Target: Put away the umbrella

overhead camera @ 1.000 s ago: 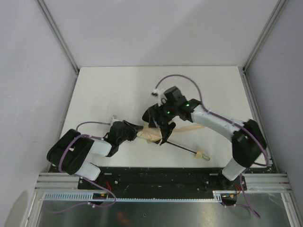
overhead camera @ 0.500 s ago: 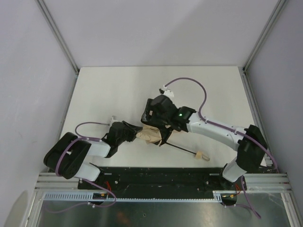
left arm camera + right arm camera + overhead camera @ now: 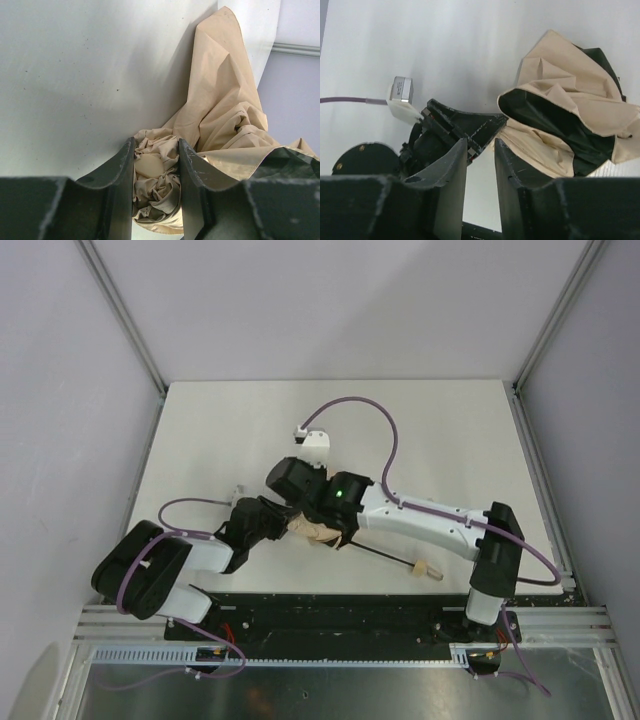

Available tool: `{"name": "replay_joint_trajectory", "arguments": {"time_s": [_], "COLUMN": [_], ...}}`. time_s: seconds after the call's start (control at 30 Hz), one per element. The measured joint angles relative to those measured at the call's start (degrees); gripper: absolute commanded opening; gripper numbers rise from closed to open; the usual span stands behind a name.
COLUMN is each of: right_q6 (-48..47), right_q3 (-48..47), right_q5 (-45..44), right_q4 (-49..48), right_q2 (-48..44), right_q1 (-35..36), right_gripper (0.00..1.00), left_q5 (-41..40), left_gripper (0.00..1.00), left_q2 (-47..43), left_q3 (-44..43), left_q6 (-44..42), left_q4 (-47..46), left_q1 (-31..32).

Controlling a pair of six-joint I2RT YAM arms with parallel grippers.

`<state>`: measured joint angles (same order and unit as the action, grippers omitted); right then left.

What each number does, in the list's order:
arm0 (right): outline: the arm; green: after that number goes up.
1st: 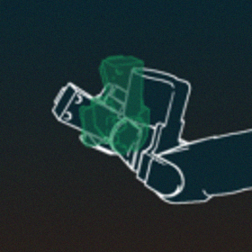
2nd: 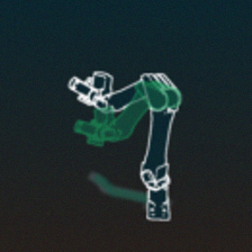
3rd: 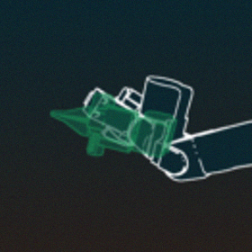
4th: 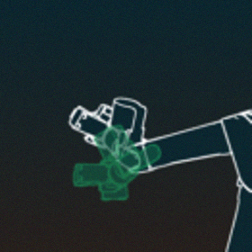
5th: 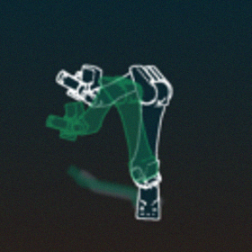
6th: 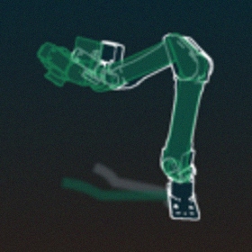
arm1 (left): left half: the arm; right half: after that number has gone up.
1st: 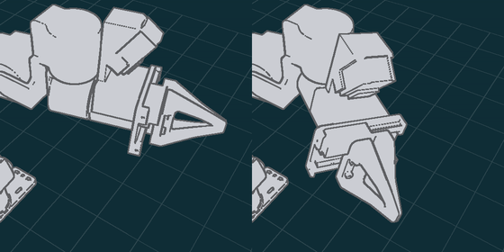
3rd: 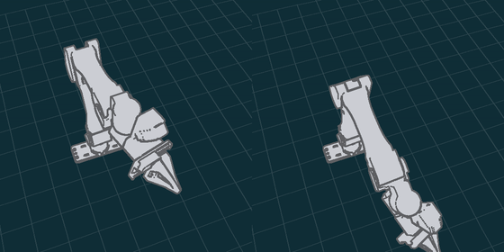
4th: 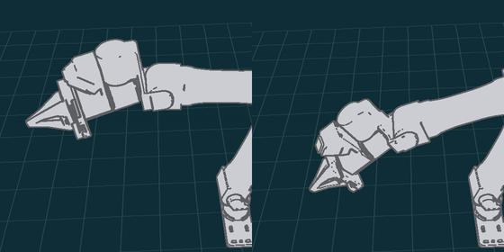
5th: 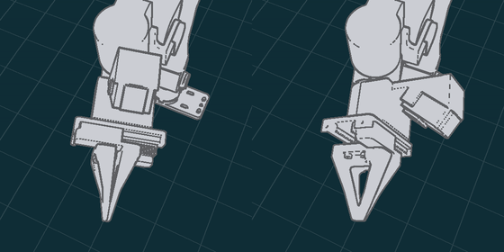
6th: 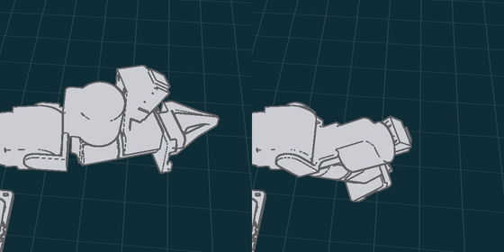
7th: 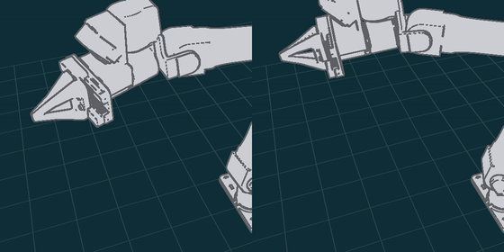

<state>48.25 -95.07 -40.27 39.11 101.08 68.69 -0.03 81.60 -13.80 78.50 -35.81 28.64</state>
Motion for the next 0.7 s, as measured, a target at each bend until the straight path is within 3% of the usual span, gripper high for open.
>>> {"name": "replay_joint_trajectory", "arguments": {"time_s": [0.17,0.27,0.33,0.6,0.7], "right_q6": [0.4,3.4,5.2,8.8,10.4], "right_q3": [-0.8,-4.1,-6.8,-12.7,-16.3], "right_q5": [8.0,8.0,7.7,5.8,4.1], "right_q4": [-0.6,1.9,4.1,13.0,17.1], "right_q2": [2.8,7.7,10.8,18.8,21.3], "right_q1": [-5.7,-8.1,-8.2,-8.3,-8.8], "right_gripper": [0.54,0.78,0.89,0.89,0.77], "left_q5": [0.0,0.0,0.0,0.2,0.2], "left_gripper": [0.00,0.00,0.00,0.00,0.00], "left_q2": [0.0,0.0,-0.2,-1.0,-1.0], "left_q3": [0.0,0.0,0.0,0.7,0.7], "left_q6": [0.0,0.0,0.0,0.0,0.0], "left_q4": [0.0,0.1,0.2,0.5,0.5], "left_q1": [0.0,0.0,0.0,0.0,0.0]}}
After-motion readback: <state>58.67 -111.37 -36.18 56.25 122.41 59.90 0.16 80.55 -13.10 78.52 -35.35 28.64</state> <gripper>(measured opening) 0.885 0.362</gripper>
